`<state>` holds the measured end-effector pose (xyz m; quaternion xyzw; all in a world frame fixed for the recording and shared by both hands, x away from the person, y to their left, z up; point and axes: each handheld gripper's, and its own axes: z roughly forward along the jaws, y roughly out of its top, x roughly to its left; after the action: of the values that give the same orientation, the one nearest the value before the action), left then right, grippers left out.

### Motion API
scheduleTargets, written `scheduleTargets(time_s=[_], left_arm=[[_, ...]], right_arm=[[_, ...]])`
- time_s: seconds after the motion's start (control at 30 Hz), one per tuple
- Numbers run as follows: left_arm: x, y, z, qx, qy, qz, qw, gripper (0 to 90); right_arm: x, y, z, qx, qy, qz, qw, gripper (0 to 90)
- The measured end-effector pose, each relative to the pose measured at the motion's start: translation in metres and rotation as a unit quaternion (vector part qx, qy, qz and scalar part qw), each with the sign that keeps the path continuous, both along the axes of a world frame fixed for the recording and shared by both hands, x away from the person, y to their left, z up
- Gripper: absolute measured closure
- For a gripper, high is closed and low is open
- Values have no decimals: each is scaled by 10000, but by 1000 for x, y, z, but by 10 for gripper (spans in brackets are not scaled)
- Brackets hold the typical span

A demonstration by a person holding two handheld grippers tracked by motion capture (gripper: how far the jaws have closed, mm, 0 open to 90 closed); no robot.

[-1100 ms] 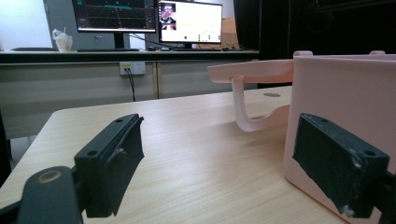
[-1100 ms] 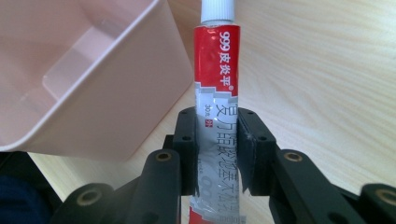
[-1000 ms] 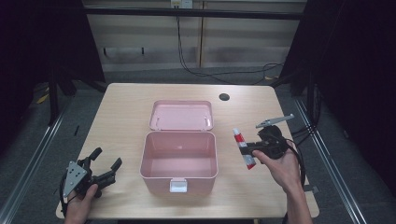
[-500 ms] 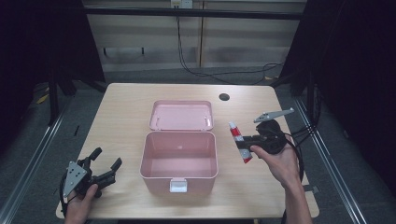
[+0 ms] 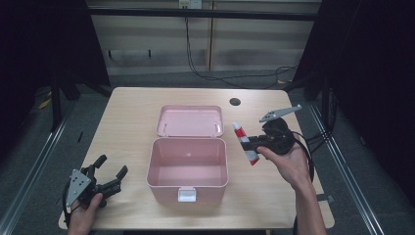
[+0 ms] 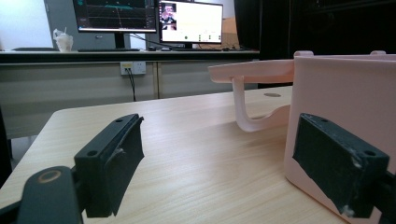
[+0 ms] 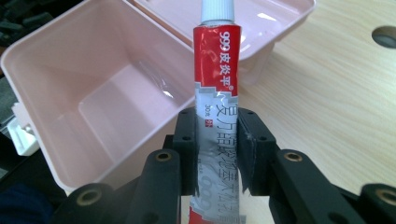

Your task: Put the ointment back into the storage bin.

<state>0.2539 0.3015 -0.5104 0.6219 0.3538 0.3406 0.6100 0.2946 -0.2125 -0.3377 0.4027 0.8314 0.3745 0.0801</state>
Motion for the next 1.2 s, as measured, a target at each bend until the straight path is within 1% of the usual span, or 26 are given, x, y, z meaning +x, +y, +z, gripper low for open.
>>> scheduleTargets(time_s=[0.07,0.17,0.37,0.43,0.47,0.5,0.63,0.7,0.8,0.83,0.93,0.97,1.2], left_arm=[[0,0,0,1,-1,0,10000,157],[0,0,0,-4,1,1,10000,157],[0,0,0,-1,-2,3,10000,157],[0,0,0,-5,-2,2,10000,157],[0,1,0,42,-29,44,10000,157],[0,1,0,43,-31,45,10000,157],[0,1,0,43,-24,40,10000,157],[0,1,0,42,-25,40,10000,157],[0,1,0,37,-25,40,10000,157],[0,1,0,42,-27,40,10000,157],[0,1,0,42,-31,43,10000,157],[0,1,0,38,-31,41,10000,157],[0,1,0,42,-31,40,10000,157]], right_arm=[[2,4,6,-18,-69,68,10000,715],[4,7,12,-38,-99,111,9999,715],[8,13,20,-88,-178,211,9996,715],[9,14,20,-56,-211,245,9995,715],[10,17,21,-41,-228,290,9993,715],[10,18,21,-49,-241,302,9992,715],[12,20,21,-24,-229,334,9992,715],[14,24,24,1,-275,430,9987,715],[15,27,26,52,-304,480,9984,716],[17,30,28,117,-325,562,9978,716],[20,36,30,162,-317,660,9972,715],[21,37,31,131,-314,678,9971,715],[25,46,33,138,-313,791,9963,715]])
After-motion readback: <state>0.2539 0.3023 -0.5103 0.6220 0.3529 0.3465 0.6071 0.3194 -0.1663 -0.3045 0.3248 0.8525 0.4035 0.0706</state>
